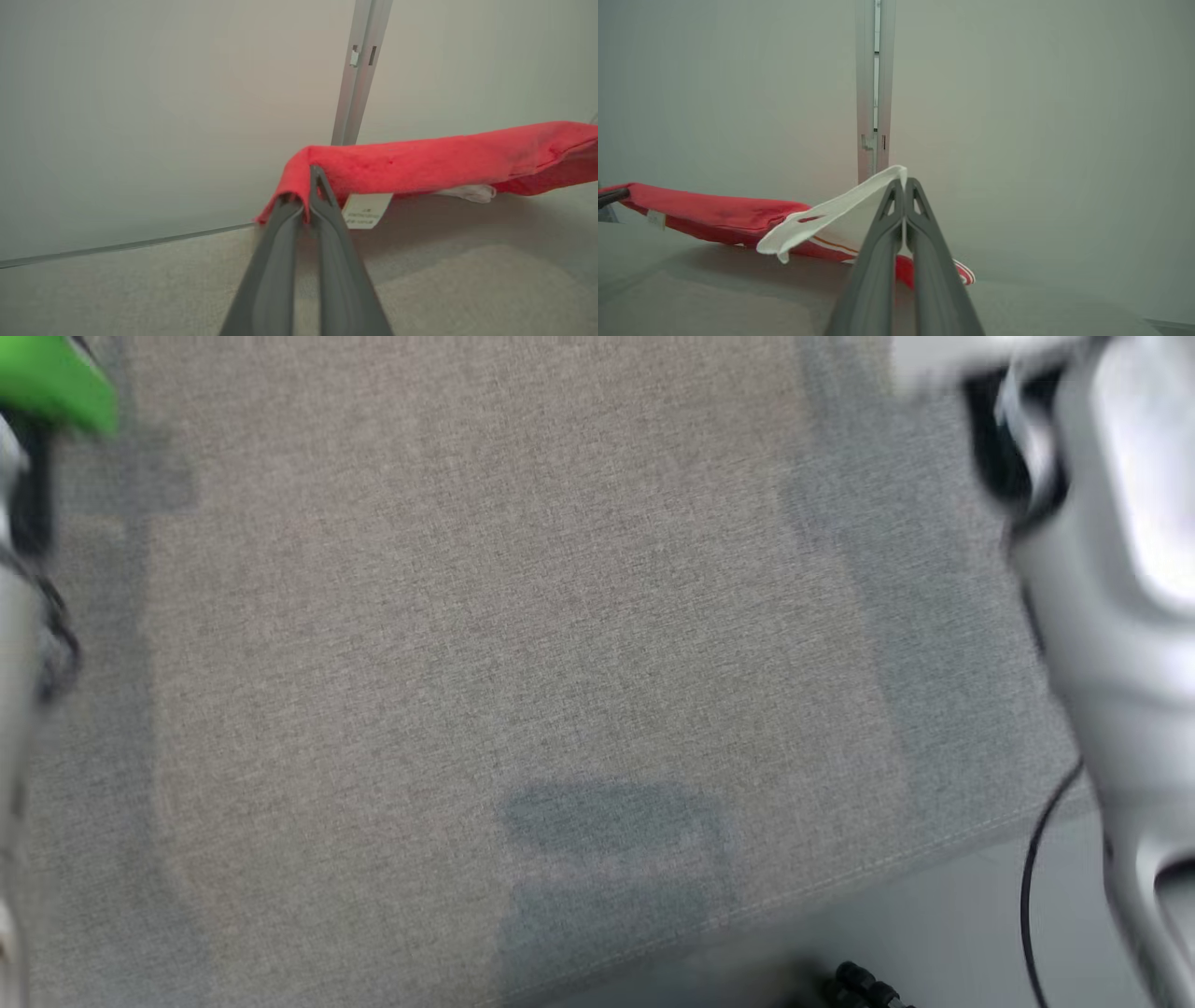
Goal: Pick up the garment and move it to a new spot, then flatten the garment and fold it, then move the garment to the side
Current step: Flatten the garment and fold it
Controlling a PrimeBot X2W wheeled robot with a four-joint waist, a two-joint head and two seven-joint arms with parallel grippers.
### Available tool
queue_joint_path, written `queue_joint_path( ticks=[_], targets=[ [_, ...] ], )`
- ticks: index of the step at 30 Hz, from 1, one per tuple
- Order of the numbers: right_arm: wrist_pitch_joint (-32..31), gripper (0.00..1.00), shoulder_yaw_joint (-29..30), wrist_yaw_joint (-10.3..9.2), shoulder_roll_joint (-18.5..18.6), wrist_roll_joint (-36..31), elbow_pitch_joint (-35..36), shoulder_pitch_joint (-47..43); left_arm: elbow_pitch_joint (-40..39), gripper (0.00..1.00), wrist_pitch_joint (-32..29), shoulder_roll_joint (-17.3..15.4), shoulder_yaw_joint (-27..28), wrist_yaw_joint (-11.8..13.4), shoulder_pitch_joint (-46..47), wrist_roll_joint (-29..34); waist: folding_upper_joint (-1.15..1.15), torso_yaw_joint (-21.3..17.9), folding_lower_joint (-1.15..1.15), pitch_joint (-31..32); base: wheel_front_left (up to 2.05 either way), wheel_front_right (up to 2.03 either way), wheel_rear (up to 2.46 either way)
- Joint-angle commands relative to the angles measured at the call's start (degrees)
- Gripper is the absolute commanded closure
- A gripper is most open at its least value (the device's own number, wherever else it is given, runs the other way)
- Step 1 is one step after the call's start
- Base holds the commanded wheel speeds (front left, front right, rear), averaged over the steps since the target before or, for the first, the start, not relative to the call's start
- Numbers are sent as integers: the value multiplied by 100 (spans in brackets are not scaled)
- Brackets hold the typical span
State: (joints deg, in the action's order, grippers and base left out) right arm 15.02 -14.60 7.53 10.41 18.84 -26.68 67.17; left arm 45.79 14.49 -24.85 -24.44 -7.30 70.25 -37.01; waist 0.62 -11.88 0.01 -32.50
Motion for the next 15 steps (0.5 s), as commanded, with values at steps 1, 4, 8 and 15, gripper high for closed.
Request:
queue_joint_path(
  ticks=[1, 4, 8, 15],
  targets=[
    [18, 100, -173, -8, 140, 179, 208, -580, -5, 100, 42, 4, -112, -18, -455, -97, -62, 89, -1, 322, 0, 0, 0],
    [20, 100, -421, -9, 491, 379, 672, -1677, -172, 100, 76, -3, -314, -19, -1334, -305, -62, 131, -1, 598, 0, 0, 0],
    [19, 100, -398, -9, 768, 485, 1183, -2805, -520, 100, 72, -6, -358, -10, -2104, -490, -62, 271, -1, 800, 0, 0, 0],
    [19, 100, -569, -8, 1172, -102, 1601, -4400, -1033, 100, 66, 208, -62, 64, -3817, -443, -62, 410, -1, 1701, 0, 0, 0]
  ],
)
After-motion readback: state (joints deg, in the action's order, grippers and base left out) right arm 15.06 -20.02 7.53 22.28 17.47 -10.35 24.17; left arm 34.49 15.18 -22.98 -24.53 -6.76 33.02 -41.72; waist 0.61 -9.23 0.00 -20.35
